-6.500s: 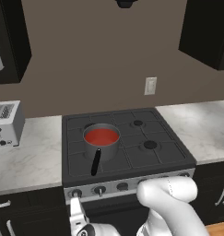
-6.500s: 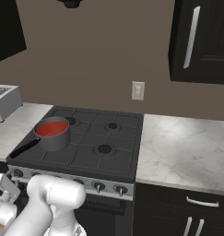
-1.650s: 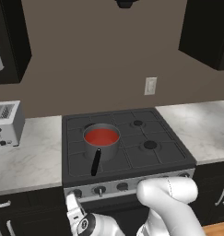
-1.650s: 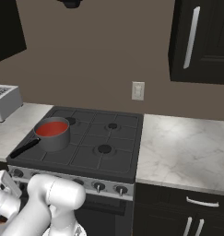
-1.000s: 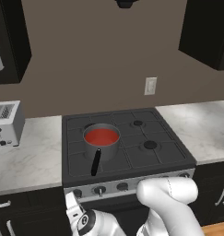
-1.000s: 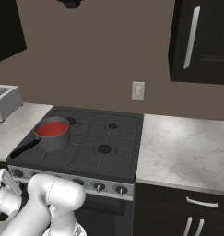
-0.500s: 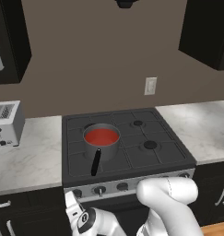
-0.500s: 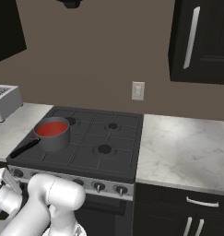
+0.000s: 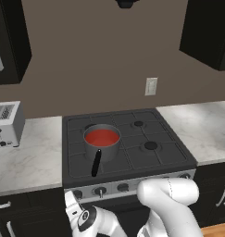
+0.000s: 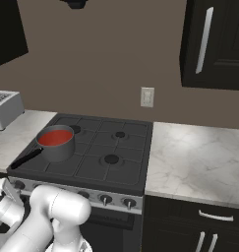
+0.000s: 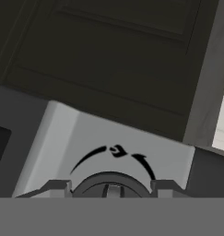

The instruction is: Wait until the marinara sauce is simmered to a deep red color and then turn off the stove.

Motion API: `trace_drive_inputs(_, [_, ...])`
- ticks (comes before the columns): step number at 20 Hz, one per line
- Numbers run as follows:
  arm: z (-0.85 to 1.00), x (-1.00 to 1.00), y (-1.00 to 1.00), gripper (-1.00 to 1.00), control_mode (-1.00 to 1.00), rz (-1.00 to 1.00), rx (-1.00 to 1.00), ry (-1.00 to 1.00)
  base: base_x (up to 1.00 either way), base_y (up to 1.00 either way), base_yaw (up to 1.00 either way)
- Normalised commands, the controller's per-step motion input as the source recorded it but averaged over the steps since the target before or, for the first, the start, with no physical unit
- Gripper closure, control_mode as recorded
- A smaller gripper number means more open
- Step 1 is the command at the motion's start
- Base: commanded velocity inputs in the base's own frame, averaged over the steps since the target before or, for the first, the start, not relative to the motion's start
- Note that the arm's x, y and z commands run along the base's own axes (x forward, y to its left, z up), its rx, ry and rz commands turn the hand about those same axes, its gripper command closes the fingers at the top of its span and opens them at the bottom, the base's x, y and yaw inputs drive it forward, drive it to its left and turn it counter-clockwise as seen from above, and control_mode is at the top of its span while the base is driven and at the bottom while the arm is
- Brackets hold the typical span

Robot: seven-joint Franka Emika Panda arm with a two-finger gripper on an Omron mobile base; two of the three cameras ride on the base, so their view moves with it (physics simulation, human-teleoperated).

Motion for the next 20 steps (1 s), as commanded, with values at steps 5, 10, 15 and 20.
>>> trace_drive_inputs(5, [0.00, 0.00, 0.00, 1.00, -1.00, 0.00, 0.00, 0.00, 0.00, 0.00, 0.00])
trace_drive_inputs(10, [0.00, 0.00, 0.00, 1.00, -1.00, 0.00, 0.00, 0.00, 0.00, 0.00, 0.00])
trace_drive_inputs(15, [0.00, -0.05, 0.00, 1.00, -1.00, -0.10, 0.12, -0.03, 0.00, 0.00, 0.00])
trace_drive_inputs(20, [0.00, -0.03, 0.00, 1.00, -1.00, -0.30, 0.23, -0.06, 0.00, 0.00, 0.00])
